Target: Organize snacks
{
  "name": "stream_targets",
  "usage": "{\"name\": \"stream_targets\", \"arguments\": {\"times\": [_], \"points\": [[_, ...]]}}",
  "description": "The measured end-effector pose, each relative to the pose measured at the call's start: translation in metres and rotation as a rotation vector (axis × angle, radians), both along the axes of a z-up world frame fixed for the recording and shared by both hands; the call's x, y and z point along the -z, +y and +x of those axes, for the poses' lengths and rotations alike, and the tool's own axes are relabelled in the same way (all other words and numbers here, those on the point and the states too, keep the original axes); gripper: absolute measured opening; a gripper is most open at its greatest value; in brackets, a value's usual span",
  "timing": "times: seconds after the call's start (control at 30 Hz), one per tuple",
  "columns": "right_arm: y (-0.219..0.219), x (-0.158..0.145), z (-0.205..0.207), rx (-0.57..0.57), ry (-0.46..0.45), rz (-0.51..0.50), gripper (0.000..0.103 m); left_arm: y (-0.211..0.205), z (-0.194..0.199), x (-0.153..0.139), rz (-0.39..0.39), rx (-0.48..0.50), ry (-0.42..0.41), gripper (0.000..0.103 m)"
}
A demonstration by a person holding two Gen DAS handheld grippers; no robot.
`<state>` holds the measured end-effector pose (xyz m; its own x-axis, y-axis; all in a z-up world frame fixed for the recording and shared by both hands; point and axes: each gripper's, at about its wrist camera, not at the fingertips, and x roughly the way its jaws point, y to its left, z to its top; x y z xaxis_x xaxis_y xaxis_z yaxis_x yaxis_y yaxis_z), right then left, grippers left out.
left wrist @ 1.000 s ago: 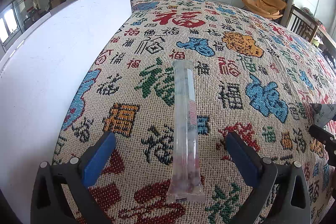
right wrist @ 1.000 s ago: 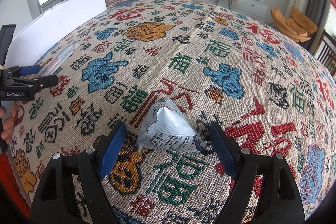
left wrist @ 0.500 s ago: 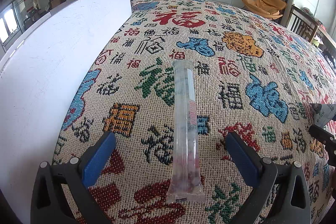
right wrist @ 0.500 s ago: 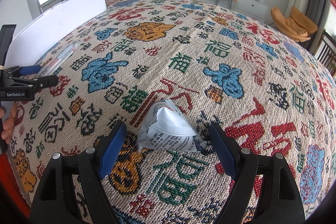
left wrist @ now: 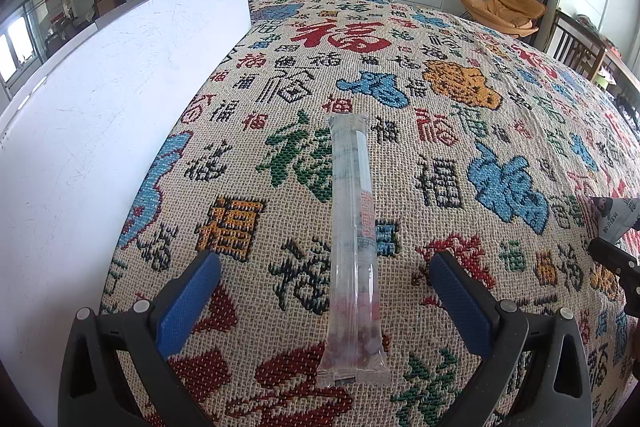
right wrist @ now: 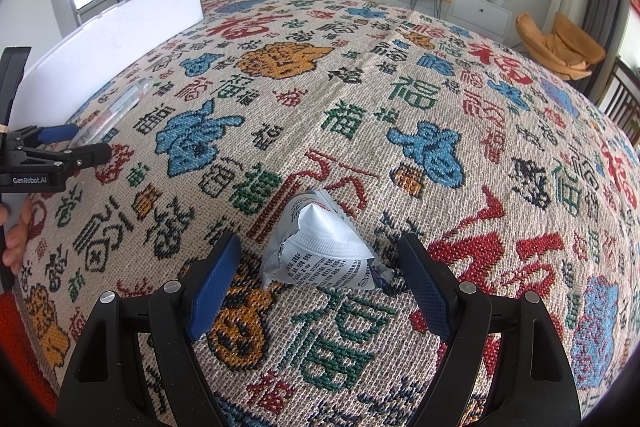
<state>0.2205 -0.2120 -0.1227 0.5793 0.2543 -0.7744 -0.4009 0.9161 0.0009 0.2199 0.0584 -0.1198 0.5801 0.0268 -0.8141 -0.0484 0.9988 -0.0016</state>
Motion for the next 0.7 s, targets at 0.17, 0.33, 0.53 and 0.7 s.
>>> {"name": "stream_targets", "arguments": {"times": [0.17,0.33,0.53,0.7], "points": [[-0.001,0.000,0.000,0.000,0.000,0.000,0.083,0.001,0.000,0.000,-0.009,0.007,0.002,0.103],[-0.001,0.000,0.000,0.000,0.000,0.001,0.083,0.018,-0.010,-0.008,-0.160,0.024,0.002,0.103],[-0.001,0.000,0.001,0.000,0.002,0.006,0.083,0.033,-0.011,-0.015,-0.257,0.011,0.042,0.099],[-0.003,0.000,0.001,-0.004,0.005,0.019,0.085,0.009,0.008,-0.014,-0.076,0.038,0.117,0.071]]}}
